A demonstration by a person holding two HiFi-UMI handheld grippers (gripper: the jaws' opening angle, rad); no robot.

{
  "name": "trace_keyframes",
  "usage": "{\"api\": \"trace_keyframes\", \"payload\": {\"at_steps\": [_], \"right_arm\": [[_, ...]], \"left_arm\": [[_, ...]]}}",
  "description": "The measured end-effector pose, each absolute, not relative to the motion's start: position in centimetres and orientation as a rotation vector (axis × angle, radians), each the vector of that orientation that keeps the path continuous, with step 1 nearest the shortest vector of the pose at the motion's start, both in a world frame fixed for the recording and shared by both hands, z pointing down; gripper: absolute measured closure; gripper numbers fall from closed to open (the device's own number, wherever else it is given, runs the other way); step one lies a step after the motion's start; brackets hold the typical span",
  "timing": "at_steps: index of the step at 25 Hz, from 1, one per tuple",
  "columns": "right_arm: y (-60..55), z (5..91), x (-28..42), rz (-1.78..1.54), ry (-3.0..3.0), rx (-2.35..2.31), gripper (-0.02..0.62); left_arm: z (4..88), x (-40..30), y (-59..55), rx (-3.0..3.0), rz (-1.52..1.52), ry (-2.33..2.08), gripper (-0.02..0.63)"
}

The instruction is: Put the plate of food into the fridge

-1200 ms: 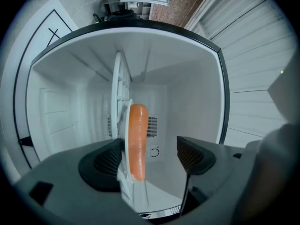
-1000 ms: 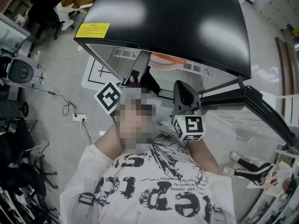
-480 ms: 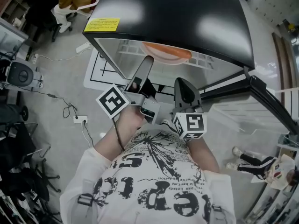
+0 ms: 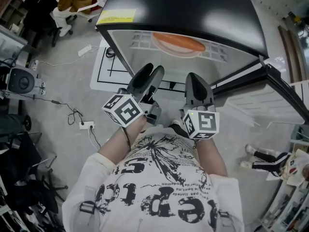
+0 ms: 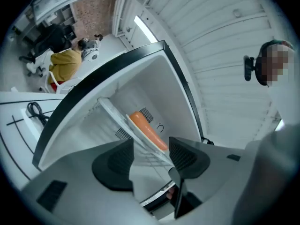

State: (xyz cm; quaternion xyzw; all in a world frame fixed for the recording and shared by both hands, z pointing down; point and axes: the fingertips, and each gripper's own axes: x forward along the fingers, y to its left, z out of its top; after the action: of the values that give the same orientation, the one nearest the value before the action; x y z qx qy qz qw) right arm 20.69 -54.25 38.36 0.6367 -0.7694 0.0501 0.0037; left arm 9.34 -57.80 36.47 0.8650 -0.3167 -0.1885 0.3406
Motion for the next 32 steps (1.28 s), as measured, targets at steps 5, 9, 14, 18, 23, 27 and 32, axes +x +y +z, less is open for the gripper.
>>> {"api": "trace_keyframes", "payload": {"at_steps": [5,9,14,18,23,27,32], "right_arm": [[-54.2,37.8,20.3,0.115,-2.397,2.040,0.595],[-53.7,37.1,20.0,0.065,-2.373,2.080,0.595],[-52.7,37.8,18.9,0.065,-2.374,2.065,0.595],[-52.3,38.6,18.0,0.057,-2.373,2.036,0.595],[-52.1,39.1,17.0,0.078,-2.394,2.021,0.595],[-51.9,39.0,16.5,0.062,-2.422,1.980,0.595],[-52.0,38.5,17.3,0.036,-2.430,1.978,0.595]], "left_arm": [[38.1,8.1,-57.8,2.426,-0.355,-0.964,0.549],[37.5,7.9,-57.2,2.584,-0.250,-1.062,0.598],[37.2,8.4,-55.8,2.769,-0.092,-1.180,0.598],[37.5,9.0,-55.0,2.839,-0.016,-1.185,0.598],[37.6,8.9,-54.7,2.845,0.023,-1.181,0.598],[37.6,9.0,-54.6,2.869,0.069,-1.220,0.598],[37.5,10.1,-54.4,2.886,0.059,-1.188,0.598]]}}
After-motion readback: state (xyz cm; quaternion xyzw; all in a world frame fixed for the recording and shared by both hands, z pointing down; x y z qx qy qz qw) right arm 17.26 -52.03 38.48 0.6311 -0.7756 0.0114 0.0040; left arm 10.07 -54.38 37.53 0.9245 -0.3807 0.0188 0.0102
